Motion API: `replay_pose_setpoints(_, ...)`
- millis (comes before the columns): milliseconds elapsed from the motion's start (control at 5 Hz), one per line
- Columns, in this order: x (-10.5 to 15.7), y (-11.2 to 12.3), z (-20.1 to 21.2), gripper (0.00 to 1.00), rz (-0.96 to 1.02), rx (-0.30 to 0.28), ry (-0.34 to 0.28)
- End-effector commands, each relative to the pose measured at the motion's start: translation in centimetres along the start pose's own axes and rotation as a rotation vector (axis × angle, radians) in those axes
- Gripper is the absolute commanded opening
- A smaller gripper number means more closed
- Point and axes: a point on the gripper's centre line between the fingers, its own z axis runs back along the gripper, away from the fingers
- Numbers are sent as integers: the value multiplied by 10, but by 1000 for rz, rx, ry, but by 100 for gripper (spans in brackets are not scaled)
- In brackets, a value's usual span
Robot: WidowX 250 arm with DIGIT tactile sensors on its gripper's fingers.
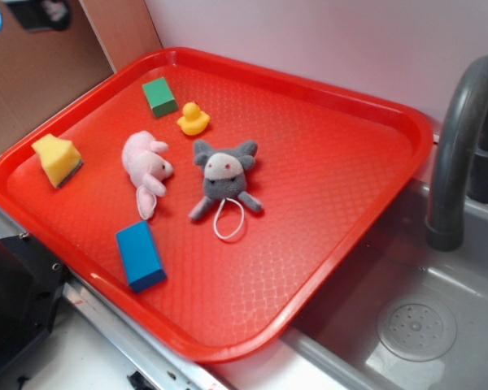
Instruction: Grab the green sponge.
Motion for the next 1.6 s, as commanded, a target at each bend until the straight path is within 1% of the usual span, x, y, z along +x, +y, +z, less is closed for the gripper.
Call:
replay_pose_setpoints(0, 17, 52, -59, 100, 498, 102, 4)
replay_pose_setpoints(200, 9, 64, -77, 100, 654, 123, 53)
replay_pose_setpoints(400, 3, 74, -103, 100, 735, 99, 100)
replay_pose_setpoints(600, 3, 83, -119, 100, 759, 101, 129)
replay_pose_setpoints(800, 1, 89, -132, 100, 760, 56, 191)
replay_pose_setpoints(1000, 1, 91, -140, 100, 727, -5, 235)
replay_pose_setpoints(1200, 7, 86, -157, 100, 669, -78, 288)
replay_pose_setpoints(1400, 6, 84, -169, 0, 592, -78, 325)
